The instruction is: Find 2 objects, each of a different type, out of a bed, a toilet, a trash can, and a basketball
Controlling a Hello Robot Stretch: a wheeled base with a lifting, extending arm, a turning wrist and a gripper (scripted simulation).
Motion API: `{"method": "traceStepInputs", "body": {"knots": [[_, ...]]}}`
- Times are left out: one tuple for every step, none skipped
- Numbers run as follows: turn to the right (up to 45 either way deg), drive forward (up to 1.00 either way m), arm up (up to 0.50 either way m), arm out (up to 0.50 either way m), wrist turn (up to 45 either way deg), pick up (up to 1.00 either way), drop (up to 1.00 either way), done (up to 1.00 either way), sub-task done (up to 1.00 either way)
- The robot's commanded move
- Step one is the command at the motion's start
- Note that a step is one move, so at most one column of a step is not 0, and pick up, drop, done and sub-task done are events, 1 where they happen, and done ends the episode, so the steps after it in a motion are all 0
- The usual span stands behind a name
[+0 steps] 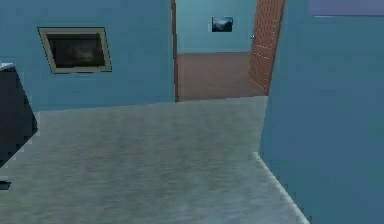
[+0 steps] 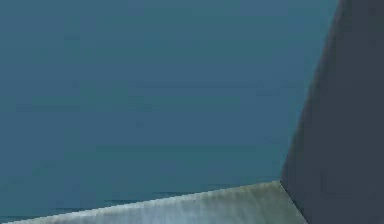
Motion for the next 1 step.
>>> {"method": "traceStepInputs", "body": {"knots": [[0.0, 1.0, 0.0, 0.0, 0.0, 0.0, 0.0, 0.0, 0.0]]}}
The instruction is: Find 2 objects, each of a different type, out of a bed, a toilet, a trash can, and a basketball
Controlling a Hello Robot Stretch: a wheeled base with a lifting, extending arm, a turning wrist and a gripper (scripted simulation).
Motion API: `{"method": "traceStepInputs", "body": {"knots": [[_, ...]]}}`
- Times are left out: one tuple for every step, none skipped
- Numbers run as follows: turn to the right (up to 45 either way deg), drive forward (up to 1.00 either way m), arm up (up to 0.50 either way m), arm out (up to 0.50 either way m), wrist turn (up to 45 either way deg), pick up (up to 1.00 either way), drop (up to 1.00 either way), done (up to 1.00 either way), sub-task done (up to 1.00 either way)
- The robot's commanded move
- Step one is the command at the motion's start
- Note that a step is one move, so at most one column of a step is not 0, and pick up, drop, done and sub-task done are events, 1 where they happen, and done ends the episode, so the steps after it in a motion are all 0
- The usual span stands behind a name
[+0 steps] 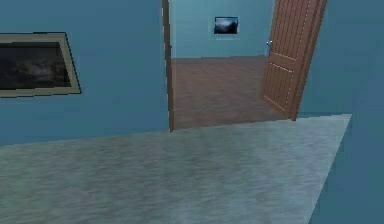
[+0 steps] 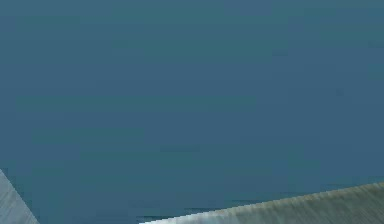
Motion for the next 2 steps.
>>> {"method": "traceStepInputs", "body": {"knots": [[3.0, 0.0, 0.0, 0.0, 0.0, 0.0, 0.0, 0.0, 0.0], [0.0, 1.0, 0.0, 0.0, 0.0, 0.0, 0.0, 0.0, 0.0]]}}
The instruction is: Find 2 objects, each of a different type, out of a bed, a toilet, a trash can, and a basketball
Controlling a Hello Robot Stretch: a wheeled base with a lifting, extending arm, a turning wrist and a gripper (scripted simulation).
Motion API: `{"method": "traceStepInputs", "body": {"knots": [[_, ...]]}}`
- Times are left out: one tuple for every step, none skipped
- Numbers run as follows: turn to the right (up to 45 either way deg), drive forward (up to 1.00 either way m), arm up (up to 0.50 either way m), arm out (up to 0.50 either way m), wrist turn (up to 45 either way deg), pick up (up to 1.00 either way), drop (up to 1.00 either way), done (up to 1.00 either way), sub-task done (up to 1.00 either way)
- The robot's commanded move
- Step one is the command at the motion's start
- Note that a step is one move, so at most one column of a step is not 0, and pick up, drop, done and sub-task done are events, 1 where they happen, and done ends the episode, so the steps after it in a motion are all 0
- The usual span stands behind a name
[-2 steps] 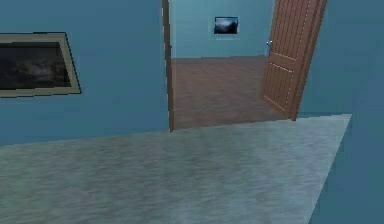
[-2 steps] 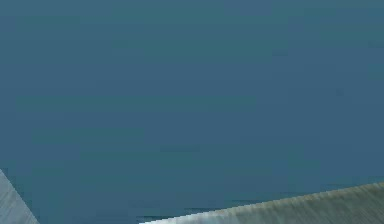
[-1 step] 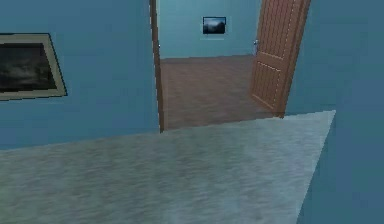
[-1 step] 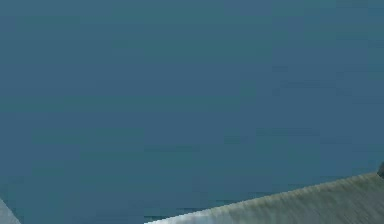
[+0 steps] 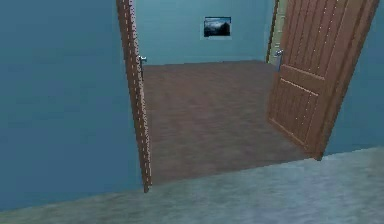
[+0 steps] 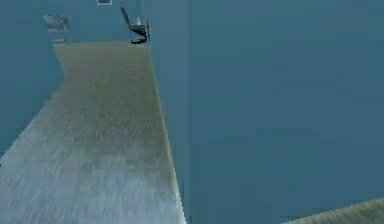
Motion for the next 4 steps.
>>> {"method": "traceStepInputs", "body": {"knots": [[0.0, 1.0, 0.0, 0.0, 0.0, 0.0, 0.0, 0.0, 0.0], [0.0, 1.0, 0.0, 0.0, 0.0, 0.0, 0.0, 0.0, 0.0], [12.0, 0.0, 0.0, 0.0, 0.0, 0.0, 0.0, 0.0, 0.0], [0.0, 0.05, 0.0, 0.0, 0.0, 0.0, 0.0, 0.0, 0.0]]}}
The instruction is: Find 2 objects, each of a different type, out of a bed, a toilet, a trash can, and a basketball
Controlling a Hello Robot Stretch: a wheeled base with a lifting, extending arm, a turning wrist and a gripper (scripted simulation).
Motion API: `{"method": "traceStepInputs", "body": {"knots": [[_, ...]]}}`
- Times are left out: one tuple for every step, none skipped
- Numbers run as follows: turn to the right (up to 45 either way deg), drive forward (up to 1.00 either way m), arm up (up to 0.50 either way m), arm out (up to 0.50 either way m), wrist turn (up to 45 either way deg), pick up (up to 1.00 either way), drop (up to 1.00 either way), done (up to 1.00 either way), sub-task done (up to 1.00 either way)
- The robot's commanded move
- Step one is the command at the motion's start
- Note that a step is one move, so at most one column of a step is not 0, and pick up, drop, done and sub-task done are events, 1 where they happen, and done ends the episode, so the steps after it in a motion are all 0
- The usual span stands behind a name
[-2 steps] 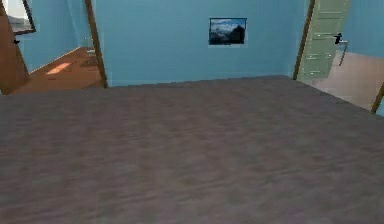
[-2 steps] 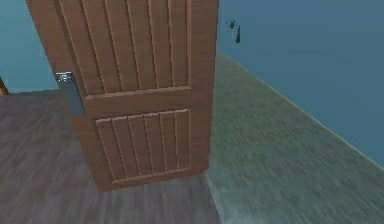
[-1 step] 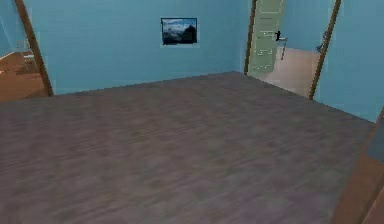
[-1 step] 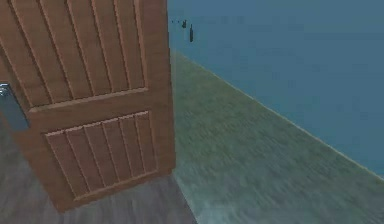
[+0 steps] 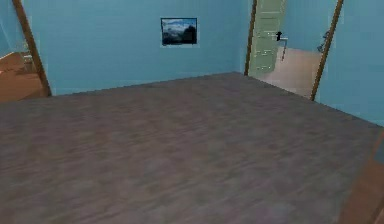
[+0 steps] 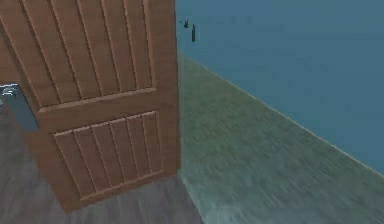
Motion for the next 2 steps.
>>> {"method": "traceStepInputs", "body": {"knots": [[-39.0, 0.0, 0.0, 0.0, 0.0, 0.0, 0.0, 0.0, 0.0], [0.0, 0.85, 0.0, 0.0, 0.0, 0.0, 0.0, 0.0, 0.0]]}}
